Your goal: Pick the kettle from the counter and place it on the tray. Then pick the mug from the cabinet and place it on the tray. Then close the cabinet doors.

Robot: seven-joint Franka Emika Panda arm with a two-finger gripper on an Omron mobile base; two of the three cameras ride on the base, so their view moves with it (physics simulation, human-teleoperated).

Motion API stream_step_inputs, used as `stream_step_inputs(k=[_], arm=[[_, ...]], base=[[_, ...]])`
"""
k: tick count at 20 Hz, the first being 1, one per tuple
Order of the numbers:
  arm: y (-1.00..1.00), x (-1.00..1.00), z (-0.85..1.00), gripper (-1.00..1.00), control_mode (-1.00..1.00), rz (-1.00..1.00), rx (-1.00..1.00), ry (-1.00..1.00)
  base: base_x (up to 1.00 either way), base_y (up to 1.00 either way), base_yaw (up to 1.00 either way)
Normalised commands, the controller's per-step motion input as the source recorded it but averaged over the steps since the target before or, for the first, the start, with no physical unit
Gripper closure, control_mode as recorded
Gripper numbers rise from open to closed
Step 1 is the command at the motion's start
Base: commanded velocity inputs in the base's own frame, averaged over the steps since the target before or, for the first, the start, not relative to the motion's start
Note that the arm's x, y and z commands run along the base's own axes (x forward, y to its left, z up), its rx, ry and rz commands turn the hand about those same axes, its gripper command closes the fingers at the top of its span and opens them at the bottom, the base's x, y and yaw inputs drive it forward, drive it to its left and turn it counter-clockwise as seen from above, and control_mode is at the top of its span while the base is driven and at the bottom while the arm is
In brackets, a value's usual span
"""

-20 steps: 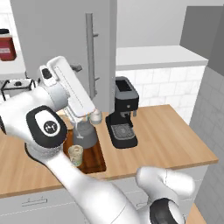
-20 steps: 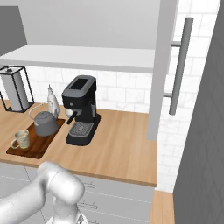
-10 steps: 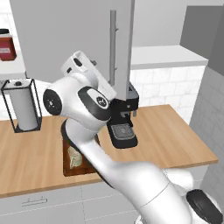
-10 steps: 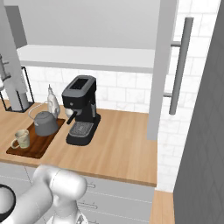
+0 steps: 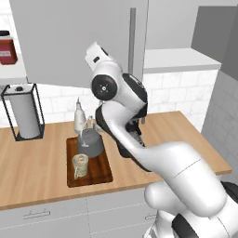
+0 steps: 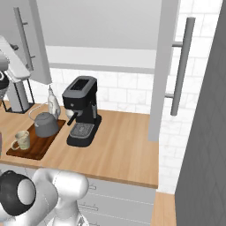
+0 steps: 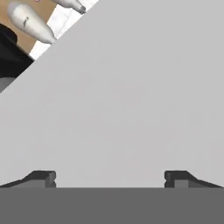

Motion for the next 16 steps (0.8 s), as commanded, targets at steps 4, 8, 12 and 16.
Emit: stream_step_inputs(k=[4,8,12,16], arm=[[0.05,0.78,0.31,-1.00,-1.00,0.20,0.07,0.08],[0.11,0.82,0.38,-1.00,-1.00,0.15,0.08,0.12],[0.14,0.80,0.36,-1.00,-1.00,0.13,0.09,0.08],[0.13,0.81,0.02,-1.00,-1.00,0.06,0.10,0.00]], base=[[0.00,0.00,0.00],[0.00,0.00,0.00],[0.00,0.00,0.00],[0.00,0.00,0.00]])
